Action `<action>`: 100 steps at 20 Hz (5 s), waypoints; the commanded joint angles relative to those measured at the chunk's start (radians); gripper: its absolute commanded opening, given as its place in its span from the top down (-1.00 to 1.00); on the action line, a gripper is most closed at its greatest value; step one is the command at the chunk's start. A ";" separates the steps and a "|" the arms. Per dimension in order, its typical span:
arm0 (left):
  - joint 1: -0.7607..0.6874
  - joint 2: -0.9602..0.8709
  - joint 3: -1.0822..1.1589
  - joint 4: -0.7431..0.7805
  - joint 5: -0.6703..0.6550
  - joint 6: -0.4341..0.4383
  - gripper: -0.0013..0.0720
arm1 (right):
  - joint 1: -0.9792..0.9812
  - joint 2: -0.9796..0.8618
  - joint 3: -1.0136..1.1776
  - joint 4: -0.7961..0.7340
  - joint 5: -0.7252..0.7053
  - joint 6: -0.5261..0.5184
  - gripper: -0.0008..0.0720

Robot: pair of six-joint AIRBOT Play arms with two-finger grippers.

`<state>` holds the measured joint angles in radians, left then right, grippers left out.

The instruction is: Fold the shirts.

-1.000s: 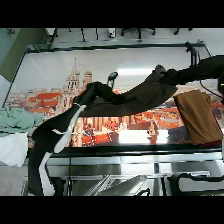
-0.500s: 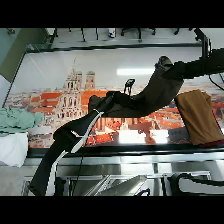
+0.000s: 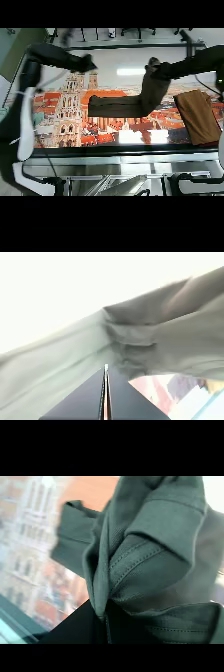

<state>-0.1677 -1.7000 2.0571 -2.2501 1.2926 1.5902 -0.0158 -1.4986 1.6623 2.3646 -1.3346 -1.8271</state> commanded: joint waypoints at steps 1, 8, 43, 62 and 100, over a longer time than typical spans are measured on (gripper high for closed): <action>0.240 0.247 -0.041 0.000 0.100 0.012 0.91 | 0.242 -0.079 0.000 0.007 0.228 0.054 0.92; 0.465 0.570 -0.346 0.000 0.060 0.137 0.91 | 0.783 -0.459 0.001 0.006 1.087 0.188 -0.60; 0.426 0.710 -0.613 0.006 -0.113 0.191 0.91 | 0.140 -0.324 -0.215 0.040 0.295 0.121 0.92; 0.426 0.710 -0.613 0.005 -0.106 0.190 0.91 | -0.743 0.219 -0.209 -0.240 -0.039 0.277 0.93; -0.211 0.842 -0.996 0.112 -0.129 -0.021 0.91 | 0.162 0.772 -0.816 -0.441 0.055 0.459 0.92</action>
<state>-0.1909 -0.9092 1.2186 -2.2070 1.2457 1.6669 -0.0757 -0.7910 0.9474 1.9488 -1.3491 -1.3998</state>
